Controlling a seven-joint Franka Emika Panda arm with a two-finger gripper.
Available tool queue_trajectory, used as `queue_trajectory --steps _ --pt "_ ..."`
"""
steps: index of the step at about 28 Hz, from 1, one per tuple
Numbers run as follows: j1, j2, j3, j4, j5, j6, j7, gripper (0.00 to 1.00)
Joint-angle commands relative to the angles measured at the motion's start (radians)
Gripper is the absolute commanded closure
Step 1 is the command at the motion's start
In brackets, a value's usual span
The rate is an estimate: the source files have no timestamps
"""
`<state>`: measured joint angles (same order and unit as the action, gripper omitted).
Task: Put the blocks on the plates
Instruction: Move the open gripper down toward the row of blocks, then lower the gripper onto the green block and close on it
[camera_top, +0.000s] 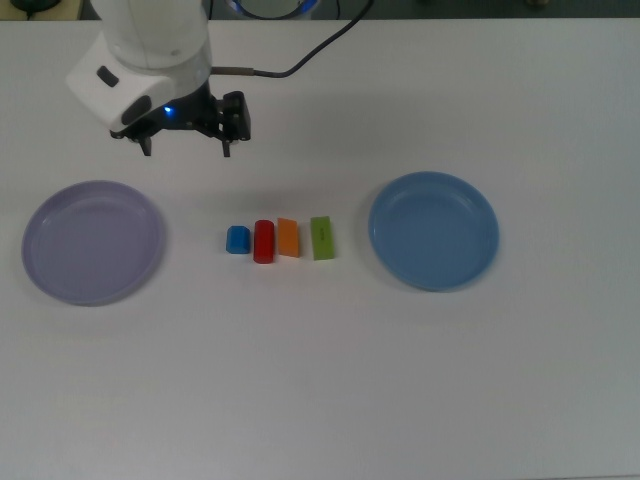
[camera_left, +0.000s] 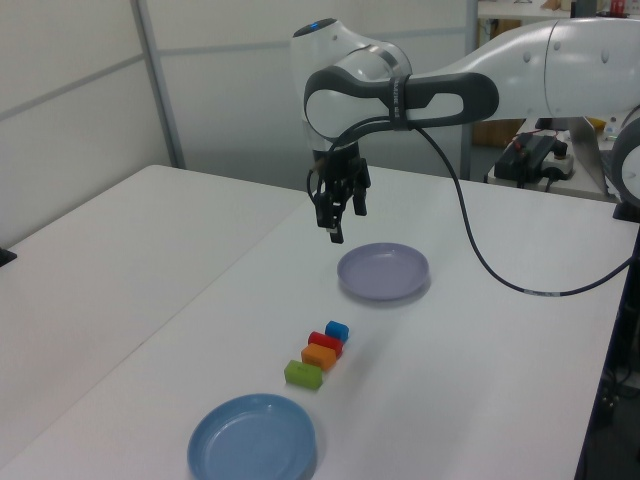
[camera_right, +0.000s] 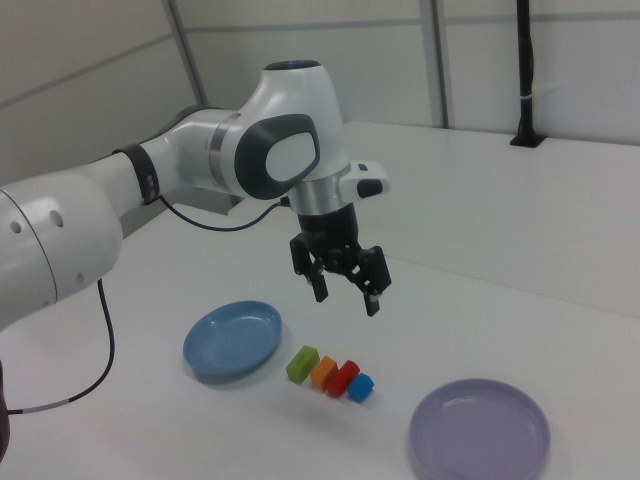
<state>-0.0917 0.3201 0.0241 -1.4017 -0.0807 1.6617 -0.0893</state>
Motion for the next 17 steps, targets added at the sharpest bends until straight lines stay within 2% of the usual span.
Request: queue_trajectory --steps 1,8,17 --pt "0.059 0.004 -0.006 -0.002 0.021 -0.010 -0.006 0.00" --pt "0.116 0.045 -0.006 -0.037 0.038 0.102 -0.003 0.00" --pt "0.185 0.134 -0.006 -0.037 0.032 0.113 -0.006 0.00"
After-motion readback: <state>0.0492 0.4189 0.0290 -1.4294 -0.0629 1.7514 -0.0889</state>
